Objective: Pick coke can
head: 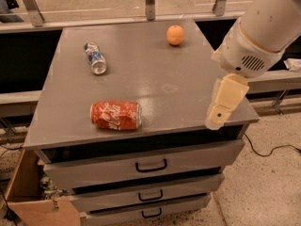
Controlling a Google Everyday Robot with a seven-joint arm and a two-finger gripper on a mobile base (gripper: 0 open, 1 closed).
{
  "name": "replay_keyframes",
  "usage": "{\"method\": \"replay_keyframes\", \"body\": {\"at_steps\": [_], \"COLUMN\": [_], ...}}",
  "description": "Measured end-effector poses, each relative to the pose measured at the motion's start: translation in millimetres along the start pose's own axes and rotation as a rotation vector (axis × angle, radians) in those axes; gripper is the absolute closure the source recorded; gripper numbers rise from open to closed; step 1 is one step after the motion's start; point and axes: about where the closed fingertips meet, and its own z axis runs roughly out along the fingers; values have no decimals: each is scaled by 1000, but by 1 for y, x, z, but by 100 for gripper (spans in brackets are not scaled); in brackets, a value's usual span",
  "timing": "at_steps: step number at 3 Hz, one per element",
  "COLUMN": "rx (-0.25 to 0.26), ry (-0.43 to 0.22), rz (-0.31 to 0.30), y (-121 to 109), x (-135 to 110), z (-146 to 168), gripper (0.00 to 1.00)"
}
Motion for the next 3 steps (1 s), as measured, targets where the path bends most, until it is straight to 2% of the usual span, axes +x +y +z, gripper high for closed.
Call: {"method": "replay_keyframes", "body": {"at_steps": [1,3], "rx": [-51,-148], "ry": [-58,-181], "rz": [5,1], "y": [7,40], "x": [-51,-146], "z": [31,100], "gripper": [0,0]}}
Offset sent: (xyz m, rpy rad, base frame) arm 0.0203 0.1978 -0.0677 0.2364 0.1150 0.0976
